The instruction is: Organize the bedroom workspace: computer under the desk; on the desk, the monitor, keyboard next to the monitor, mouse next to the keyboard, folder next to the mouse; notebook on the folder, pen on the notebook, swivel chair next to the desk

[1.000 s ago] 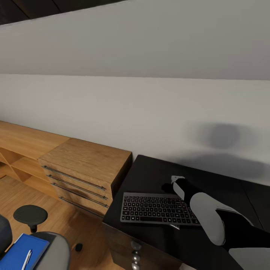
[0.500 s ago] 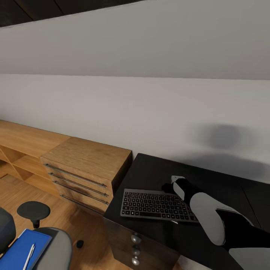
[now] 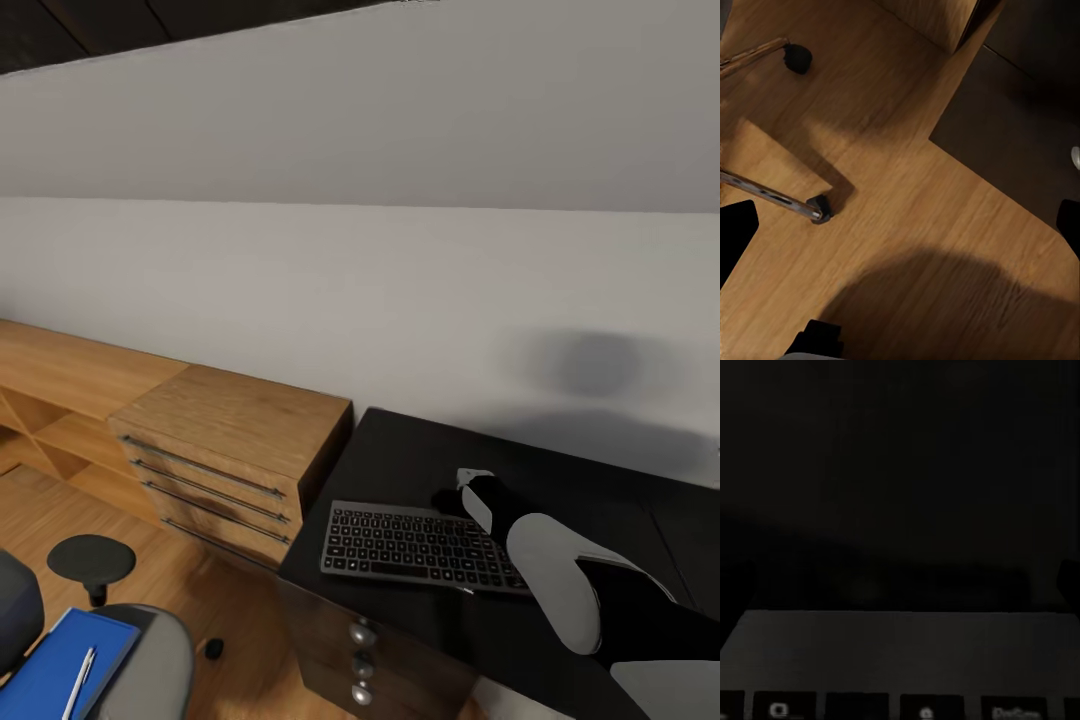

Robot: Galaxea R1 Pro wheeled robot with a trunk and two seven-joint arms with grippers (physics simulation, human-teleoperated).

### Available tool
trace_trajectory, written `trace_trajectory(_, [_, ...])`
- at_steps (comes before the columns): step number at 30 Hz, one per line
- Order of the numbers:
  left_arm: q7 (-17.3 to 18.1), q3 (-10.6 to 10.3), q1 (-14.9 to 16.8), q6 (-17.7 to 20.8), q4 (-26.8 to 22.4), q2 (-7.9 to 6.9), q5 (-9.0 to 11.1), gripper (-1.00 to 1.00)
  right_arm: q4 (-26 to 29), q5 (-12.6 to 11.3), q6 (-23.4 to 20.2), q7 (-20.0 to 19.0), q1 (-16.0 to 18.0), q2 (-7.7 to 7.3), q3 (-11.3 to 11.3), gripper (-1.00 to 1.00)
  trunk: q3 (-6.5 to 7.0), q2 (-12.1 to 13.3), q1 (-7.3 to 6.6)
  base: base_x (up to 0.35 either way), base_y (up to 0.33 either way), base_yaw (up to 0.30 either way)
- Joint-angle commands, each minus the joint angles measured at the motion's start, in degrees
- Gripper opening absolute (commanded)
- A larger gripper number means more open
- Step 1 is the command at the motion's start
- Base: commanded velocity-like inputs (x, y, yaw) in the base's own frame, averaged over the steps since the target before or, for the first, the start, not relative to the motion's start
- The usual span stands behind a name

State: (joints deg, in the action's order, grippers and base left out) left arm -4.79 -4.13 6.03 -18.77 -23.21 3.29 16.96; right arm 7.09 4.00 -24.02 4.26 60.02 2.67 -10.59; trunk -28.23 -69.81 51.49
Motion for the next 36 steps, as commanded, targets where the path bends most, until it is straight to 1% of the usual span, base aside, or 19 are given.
trace_trajectory(1, [-0.53, -0.44, 0.03, -0.21, 0.01, -0.04, 0.18, 1.0, 0.11, 0.39, -0.32, 0.13, 0.01, 0.03, -0.49, 1.0, -0.06, -0.03, -0.01, -0.147, 0.0, 0.0])
trace_trajectory(6, [-0.56, -0.44, 0.03, -0.21, 0.01, -0.04, 0.18, 1.0, 0.11, 0.39, -0.32, 0.13, 0.01, 0.05, -0.49, 1.0, -0.06, -0.03, -0.01, -0.083, 0.0, 0.0])
trace_trajectory(19, [-0.57, -0.44, 0.05, -0.21, 0.01, -0.04, 0.18, 1.0, 0.11, 0.39, -0.32, 0.13, 0.01, -0.02, -0.49, 1.0, -0.06, -0.03, -0.01, -0.012, 0.0, 0.0])
trace_trajectory(28, [-0.57, -0.44, 0.04, -0.21, 0.01, -0.04, 0.18, 1.0, 0.11, 0.39, -0.29, 0.13, 0.01, 0.02, -0.49, 1.0, -0.06, -0.03, -0.01, -0.111, 0.0, 0.0])
trace_trajectory(36, [-0.57, -0.44, 0.05, -0.21, 0.01, -0.04, 0.18, 1.0, 0.11, 0.41, -0.32, 0.13, 0.01, 0.04, -0.49, 1.0, -0.06, -0.03, -0.01, -0.022, 0.0, 0.0])
